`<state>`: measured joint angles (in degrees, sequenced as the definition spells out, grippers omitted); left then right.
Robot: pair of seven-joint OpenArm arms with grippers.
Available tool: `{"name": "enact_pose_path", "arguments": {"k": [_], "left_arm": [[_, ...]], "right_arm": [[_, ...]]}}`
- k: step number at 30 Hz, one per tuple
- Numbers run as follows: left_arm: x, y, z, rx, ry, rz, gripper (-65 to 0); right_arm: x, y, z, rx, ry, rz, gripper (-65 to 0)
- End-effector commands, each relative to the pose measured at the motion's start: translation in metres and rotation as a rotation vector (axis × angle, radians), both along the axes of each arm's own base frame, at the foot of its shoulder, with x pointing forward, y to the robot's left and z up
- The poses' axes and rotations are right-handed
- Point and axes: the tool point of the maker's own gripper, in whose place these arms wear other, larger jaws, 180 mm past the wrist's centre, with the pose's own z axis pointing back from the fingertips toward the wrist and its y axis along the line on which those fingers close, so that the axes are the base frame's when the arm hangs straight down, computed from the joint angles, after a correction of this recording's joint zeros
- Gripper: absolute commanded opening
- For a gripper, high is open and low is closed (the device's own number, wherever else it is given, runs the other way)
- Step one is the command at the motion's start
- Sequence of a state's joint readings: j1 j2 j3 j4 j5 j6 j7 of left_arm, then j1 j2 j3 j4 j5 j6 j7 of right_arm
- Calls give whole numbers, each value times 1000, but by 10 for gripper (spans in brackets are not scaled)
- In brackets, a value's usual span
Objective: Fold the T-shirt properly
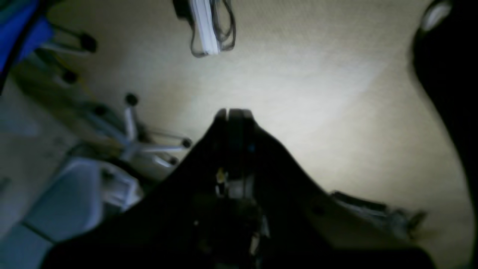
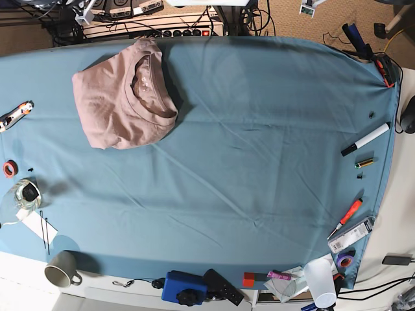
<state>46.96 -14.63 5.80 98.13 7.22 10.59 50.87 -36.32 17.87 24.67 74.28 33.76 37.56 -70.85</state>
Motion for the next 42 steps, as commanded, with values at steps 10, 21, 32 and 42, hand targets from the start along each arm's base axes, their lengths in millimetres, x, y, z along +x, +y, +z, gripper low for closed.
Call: {"name": "enact_pose_path", "arguments": {"k": [10,21,32,42], "left_arm": [[-8,-4,-68,-88,80,38,-650],[10,-42,-132,-267,-39,106,-650],[52,-31,-150,-313,-233,354,-650],[58,-1,-147,-294,-319,621,-650]], "right_arm": [[27,-17,-44,-44,-62,20,-650],[50,2,-107,-212,-287,391,-650],[83,-1,-133,-351,-435,440,-650],[110,-2,-133,-390,-468,372,-650]]}}
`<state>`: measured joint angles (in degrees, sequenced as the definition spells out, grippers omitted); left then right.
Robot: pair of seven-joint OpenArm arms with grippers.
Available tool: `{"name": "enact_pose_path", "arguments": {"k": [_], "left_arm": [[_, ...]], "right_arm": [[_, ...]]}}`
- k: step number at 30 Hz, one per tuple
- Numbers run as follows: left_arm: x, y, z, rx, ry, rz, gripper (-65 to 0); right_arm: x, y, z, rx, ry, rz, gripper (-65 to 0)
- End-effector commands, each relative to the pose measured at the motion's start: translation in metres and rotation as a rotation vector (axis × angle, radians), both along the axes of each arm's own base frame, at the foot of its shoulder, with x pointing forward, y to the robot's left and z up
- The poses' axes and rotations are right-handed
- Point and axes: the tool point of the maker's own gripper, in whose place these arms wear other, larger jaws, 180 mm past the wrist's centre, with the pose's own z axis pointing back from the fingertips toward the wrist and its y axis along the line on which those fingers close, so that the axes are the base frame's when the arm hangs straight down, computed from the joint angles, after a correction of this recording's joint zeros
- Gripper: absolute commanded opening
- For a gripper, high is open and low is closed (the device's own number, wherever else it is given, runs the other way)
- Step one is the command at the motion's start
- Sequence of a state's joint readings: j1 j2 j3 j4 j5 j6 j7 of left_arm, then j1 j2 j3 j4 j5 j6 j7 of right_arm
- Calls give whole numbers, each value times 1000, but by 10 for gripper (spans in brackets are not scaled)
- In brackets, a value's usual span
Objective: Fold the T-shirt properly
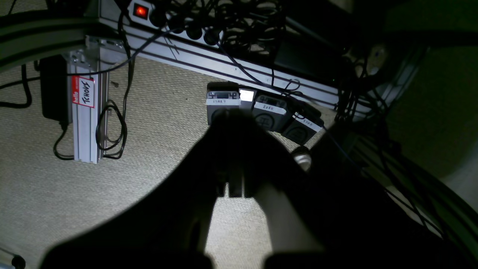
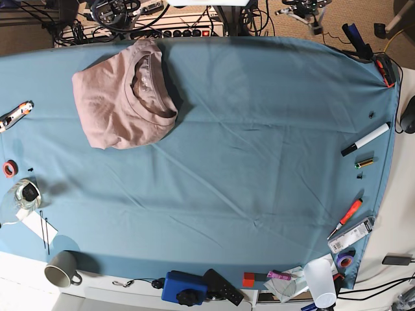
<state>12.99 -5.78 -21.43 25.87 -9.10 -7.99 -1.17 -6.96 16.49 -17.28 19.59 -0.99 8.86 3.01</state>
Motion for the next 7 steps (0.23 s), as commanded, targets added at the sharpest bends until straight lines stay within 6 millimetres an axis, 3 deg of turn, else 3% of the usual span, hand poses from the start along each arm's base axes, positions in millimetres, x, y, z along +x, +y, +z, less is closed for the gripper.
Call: {"name": "enact_pose_path", "arguments": {"k": [1,7], "left_arm": [[-1,5,1,7,-7,9,-650],[0,9,2,13,-10,33,-650]], "right_arm": [[7,-9,3,-13,-18,-4,-650],[7,-9,3,-15,-15,-5,-650]]}}
